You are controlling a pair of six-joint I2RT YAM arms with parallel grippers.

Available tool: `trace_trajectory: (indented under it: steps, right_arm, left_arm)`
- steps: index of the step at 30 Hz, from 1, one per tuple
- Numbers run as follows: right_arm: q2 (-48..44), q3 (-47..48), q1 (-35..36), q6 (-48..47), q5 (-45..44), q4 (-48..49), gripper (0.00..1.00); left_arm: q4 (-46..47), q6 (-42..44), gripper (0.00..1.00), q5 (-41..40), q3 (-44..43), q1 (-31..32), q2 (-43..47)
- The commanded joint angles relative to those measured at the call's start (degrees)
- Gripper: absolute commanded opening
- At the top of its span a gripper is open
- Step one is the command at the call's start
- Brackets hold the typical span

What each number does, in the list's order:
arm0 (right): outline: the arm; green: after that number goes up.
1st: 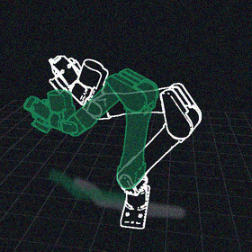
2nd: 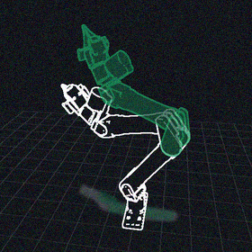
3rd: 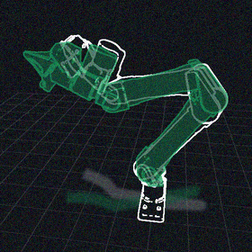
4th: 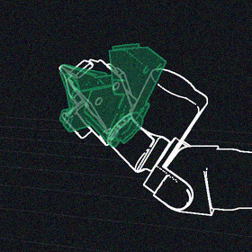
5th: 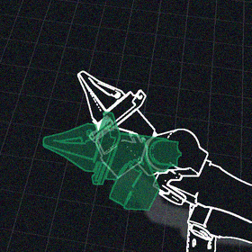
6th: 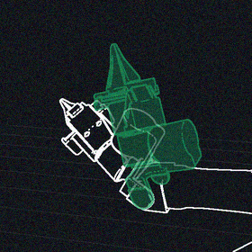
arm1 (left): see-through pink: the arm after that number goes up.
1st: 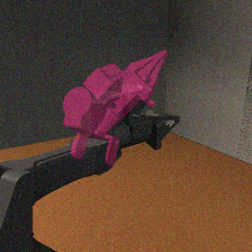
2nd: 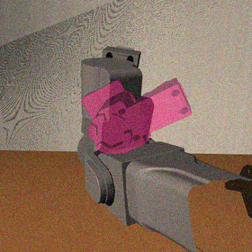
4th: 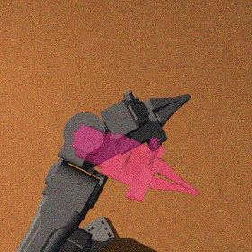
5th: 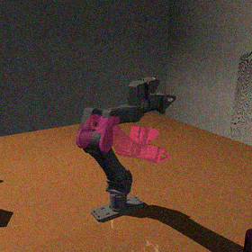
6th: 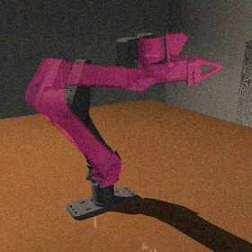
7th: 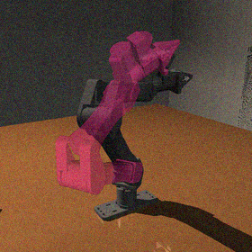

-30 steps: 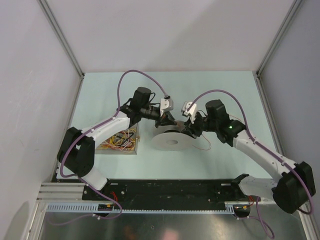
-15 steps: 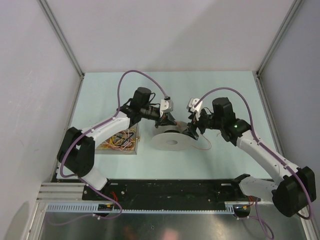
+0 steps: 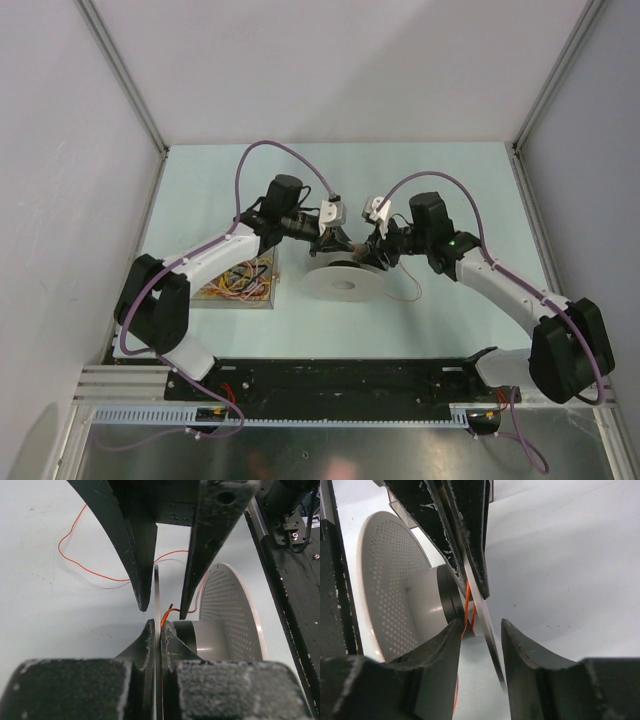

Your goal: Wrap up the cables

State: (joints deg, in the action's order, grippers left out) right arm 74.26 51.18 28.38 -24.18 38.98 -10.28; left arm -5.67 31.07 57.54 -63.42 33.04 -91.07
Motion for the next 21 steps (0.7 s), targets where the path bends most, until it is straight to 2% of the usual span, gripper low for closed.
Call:
trace_trajectory:
  steps: [1, 5, 7, 11, 15, 18, 21]
  right_arm:
    - [1.3, 0.4, -0.4, 0.4, 2.1, 2.7, 0.35]
    - [2.6, 0.4, -1.1, 0.3, 1.8, 2.7, 0.11]
    - [3.1, 0.4, -1.6, 0.7, 1.5, 3.3, 0.03]
    - [3.4, 0.3, -2.2, 1.0, 1.5, 3.9, 0.00]
    - [3.4, 0.3, -2.2, 0.8, 1.5, 3.8, 0.00]
    - [3.5, 0.3, -1.8, 0.1, 1.3, 3.9, 0.00]
    - [3.4, 0.4, -1.3, -0.9, 1.1, 3.7, 0.00]
  left_arm:
    - [0.2, 2.9, 0.00, 1.3, 0.5, 0.0, 1.9]
    - [0.2, 3.2, 0.00, 1.0, 0.6, -0.3, 2.0]
    - [0.2, 3.8, 0.04, 0.6, 1.3, -0.5, 2.3]
    - [0.2, 6.1, 0.16, -1.5, 3.5, -0.8, 3.7]
    - [0.0, 7.4, 0.32, -2.8, 4.4, -1.0, 4.2]
    - [0.0, 4.7, 0.47, -1.9, 2.6, -1.0, 3.7]
    - [0.0, 1.6, 0.56, -1.4, 0.3, -0.7, 3.3]
